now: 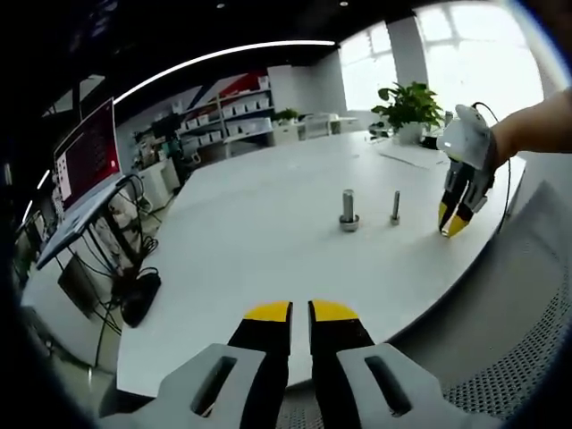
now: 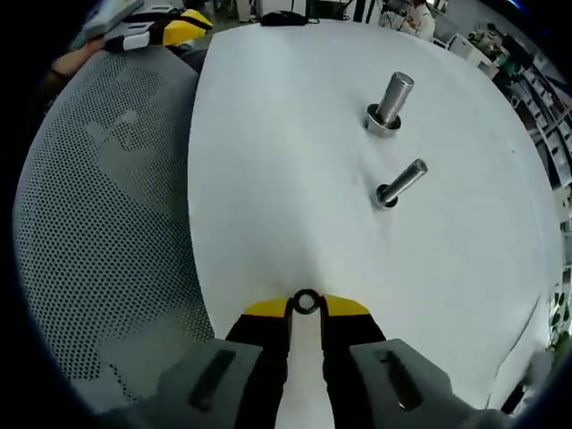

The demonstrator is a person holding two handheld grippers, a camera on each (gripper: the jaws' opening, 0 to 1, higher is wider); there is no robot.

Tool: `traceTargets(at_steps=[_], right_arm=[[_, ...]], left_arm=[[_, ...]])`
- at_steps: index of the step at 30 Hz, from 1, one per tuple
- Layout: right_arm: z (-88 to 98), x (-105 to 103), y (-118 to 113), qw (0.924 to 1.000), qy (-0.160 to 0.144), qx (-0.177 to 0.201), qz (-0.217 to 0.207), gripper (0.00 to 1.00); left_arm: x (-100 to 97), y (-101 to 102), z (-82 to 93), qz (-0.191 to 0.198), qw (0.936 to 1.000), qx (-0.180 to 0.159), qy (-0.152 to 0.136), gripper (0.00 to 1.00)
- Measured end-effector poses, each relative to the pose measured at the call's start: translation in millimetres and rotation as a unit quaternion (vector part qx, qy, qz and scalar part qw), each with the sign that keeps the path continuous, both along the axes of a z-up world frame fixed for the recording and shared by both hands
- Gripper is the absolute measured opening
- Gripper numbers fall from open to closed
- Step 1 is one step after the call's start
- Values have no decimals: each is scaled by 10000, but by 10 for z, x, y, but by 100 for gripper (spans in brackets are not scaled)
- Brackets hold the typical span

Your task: Place the washer onto the threaded stud by aligning its center hole with the stud, sliding it down to the base, and recovering from edge contact or off-axis alignment until the washer reaches the visible bottom stop.

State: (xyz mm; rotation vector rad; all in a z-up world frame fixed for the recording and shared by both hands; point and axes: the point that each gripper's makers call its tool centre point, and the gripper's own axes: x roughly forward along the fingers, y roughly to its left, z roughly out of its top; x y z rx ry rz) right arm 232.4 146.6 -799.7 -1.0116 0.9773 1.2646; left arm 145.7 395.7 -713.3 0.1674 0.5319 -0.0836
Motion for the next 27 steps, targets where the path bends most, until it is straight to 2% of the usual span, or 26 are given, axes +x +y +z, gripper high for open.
traceTargets(at_steps=[5,9,11,14,21,27], right_arm=[[0,9,-5,9999,0,-9,-160,16],[10,21,-11,9991,195,239,-295,16],[17,-10,-12,9983,345,300,-369,20],[6,-24,-7,9992,225,256,-217,20],[8,-27,-18,9996,209,131,-124,20],[1,-19,-34,9995,209,114,-205,18]], left_arm=[[-1,2,-5,-1,10000,4,11,5],[-4,1,-9,-2,10000,12,30,5],[-6,3,-12,3,10000,17,38,5],[-9,3,-16,6,10000,27,54,5],[-14,5,-25,10,10000,36,82,5],[-15,8,-25,22,10000,46,81,5]])
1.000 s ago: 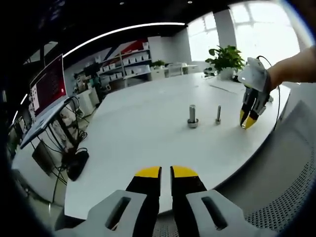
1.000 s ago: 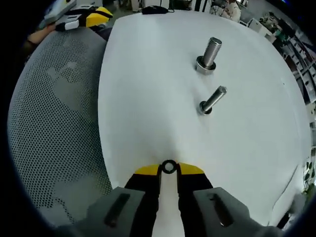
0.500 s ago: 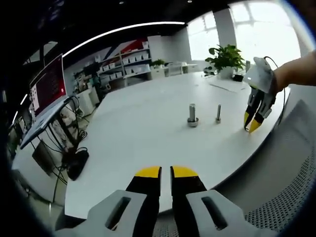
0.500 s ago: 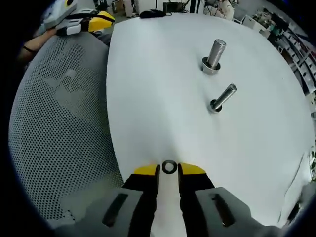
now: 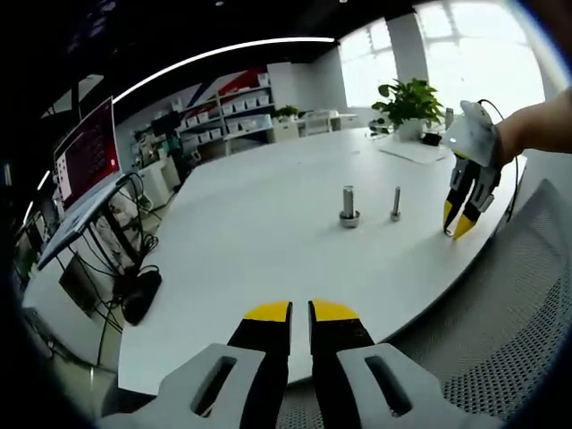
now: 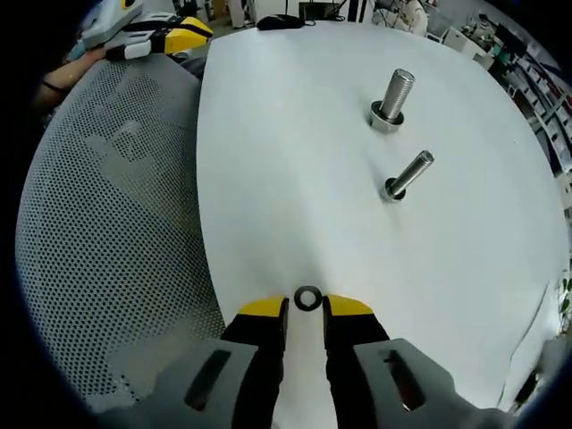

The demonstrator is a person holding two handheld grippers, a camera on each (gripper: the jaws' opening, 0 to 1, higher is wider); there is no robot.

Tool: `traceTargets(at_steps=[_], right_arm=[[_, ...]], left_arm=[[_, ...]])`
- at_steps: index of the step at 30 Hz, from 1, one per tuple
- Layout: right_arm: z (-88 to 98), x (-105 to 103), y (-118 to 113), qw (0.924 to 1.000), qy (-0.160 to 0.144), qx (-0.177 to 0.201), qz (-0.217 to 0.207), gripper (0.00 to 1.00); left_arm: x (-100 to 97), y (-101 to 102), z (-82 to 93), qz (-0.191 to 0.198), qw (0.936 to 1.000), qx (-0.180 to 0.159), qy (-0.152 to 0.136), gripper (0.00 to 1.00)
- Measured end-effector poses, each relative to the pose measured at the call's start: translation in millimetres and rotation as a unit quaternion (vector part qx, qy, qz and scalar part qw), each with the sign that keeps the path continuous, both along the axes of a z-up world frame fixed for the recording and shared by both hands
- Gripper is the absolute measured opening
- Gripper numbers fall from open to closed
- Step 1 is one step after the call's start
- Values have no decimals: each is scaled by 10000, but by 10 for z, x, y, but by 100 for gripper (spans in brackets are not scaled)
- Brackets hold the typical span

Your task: Place the washer onto the threaded stud by aligning its center hole with the stud, sliding it down to the base, and recovering from edge contact or off-axis alignment until the washer reaches the visible bottom stop.

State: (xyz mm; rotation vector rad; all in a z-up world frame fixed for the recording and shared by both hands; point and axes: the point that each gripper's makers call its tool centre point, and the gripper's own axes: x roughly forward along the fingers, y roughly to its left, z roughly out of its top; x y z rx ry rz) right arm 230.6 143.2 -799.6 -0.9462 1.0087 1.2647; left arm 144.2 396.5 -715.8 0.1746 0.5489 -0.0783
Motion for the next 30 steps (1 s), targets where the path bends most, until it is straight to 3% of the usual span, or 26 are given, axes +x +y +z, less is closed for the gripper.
traceTargets(at_steps=[12,20,27,30], right_arm=[[-9,-6,17,9994,-139,-271,172,15],[-7,-2,14,9997,-122,-185,-27,15],[17,23,43,9975,-107,384,-580,15],[20,99,51,9937,-234,658,-876,15]], left_arm=[[2,6,6,26,10000,9,-27,5],[2,4,11,24,10000,7,-53,5],[4,3,20,19,10000,3,-89,5],[4,3,22,17,10000,3,-97,5]])
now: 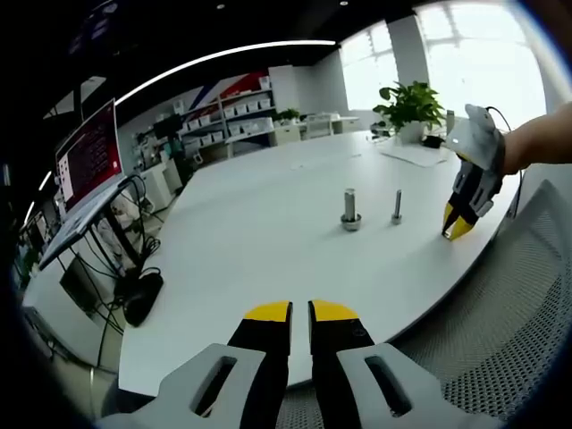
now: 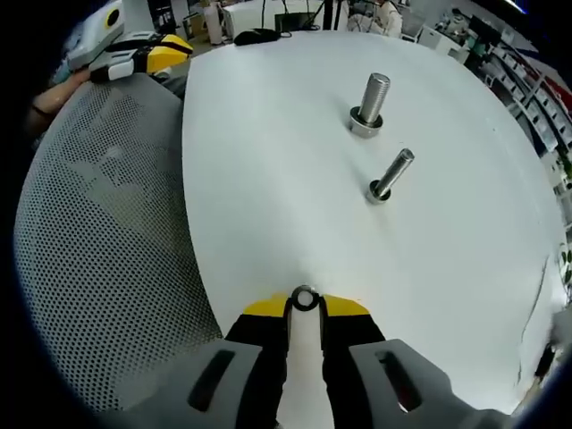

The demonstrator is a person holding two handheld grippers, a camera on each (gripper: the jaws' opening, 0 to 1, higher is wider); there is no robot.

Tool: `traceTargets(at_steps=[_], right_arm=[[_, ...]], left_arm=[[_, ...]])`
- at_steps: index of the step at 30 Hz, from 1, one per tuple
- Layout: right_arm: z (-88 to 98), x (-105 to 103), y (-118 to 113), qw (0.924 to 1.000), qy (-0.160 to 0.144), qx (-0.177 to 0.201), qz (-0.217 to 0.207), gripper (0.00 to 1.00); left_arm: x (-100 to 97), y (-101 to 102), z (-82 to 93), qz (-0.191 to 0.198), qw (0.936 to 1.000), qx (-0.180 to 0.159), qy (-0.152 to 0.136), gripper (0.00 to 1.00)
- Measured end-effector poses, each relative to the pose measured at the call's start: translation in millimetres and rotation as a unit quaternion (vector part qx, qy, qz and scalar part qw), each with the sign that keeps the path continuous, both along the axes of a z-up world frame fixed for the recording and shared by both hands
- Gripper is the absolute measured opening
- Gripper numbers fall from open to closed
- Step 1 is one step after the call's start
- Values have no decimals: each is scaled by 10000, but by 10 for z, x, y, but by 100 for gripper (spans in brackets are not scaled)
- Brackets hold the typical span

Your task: Place the washer onto the threaded stud by aligning its center hole with the stud, sliding it down to the base, and recovering from edge contact or off-axis alignment until the washer reaches the visible bottom stop.

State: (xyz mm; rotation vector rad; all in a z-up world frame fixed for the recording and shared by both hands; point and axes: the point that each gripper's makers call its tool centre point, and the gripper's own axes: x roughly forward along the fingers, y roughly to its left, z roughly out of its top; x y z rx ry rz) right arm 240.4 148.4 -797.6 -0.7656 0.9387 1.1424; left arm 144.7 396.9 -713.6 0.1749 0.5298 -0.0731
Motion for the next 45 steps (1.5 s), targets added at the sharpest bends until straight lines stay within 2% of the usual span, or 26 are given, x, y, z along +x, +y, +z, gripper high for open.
traceTargets(at_steps=[2,7,11,13,16,19,24,29,35,45], right_arm=[[24,54,-48,9997,-197,-144,70,15],[180,102,54,9999,-147,42,45,15],[317,177,183,9995,-248,170,46,15],[376,225,237,9992,-337,229,58,15],[531,384,358,9969,-670,404,-14,15],[616,467,434,9956,-785,508,-39,15],[641,570,509,9948,-874,520,-31,15],[623,619,595,9948,-917,391,199,15],[650,701,658,9945,-948,363,262,15],[621,714,681,9961,-790,224,312,15]], left_arm=[[0,1,1,1,10000,1,-6,5],[0,2,-1,8,10000,1,3,5],[1,2,-5,5,10000,3,14,5],[1,1,-7,2,10000,2,18,5],[0,-1,-9,-5,10000,3,23,5],[1,-2,-12,-15,10000,3,34,5],[1,-5,-12,-28,10000,3,34,5],[1,-8,-10,-39,10000,0,30,5],[6,-14,-2,-62,10000,-28,3,5],[-1,-9,-12,-48,10000,-13,35,5]])
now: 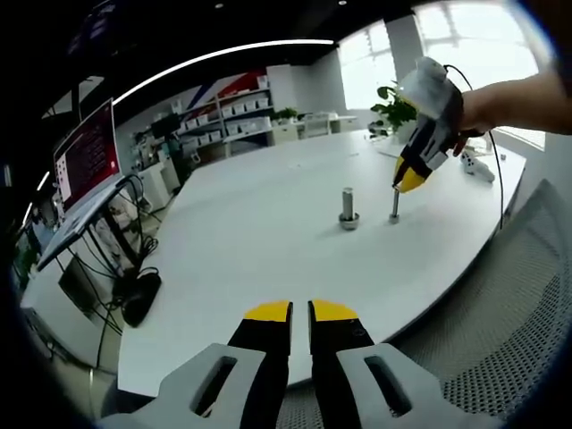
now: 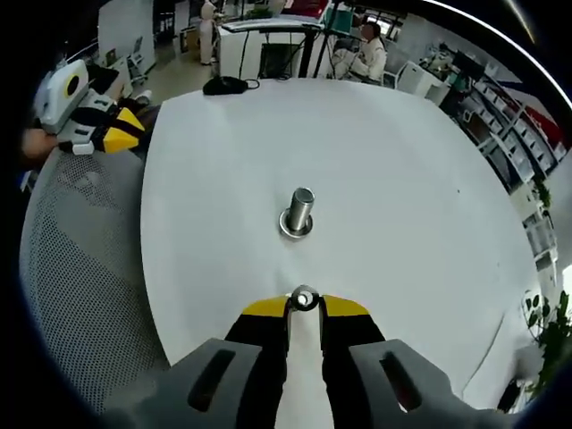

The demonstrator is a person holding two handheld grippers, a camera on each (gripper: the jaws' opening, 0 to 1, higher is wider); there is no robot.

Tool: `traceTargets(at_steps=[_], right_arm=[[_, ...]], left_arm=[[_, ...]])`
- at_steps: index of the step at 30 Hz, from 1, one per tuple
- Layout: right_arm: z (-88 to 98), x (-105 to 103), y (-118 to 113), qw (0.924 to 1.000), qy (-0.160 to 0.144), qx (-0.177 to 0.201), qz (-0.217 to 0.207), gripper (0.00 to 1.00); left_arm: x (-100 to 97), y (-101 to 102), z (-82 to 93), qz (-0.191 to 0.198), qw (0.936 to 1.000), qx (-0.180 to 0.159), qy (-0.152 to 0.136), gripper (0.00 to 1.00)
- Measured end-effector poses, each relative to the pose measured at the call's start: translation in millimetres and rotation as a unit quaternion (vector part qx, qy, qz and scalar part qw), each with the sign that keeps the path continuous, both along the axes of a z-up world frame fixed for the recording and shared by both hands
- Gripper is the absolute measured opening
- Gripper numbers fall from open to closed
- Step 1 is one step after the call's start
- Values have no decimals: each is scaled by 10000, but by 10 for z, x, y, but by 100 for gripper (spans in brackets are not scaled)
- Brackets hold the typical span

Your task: Place the washer onto the threaded stud by aligning its center hole with the stud, sliding it down to the base, and recovering from edge contact or off-axis alignment until the washer reaches the visible bottom stop.

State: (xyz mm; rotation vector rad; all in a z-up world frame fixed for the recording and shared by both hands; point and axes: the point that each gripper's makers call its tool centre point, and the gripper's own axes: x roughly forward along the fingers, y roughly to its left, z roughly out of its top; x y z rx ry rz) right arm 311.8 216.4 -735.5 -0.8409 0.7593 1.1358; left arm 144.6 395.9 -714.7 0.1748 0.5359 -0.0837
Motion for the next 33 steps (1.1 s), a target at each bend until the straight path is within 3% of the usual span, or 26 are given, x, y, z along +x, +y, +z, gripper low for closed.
traceTargets(at_steps=[20,33], right_arm=[[-30,-12,-16,9998,130,-143,102,14],[-186,8,15,9988,235,-377,210,14]], left_arm=[[-1,8,-1,32,10000,10,12,5],[1,10,-1,42,10000,13,6,5]])
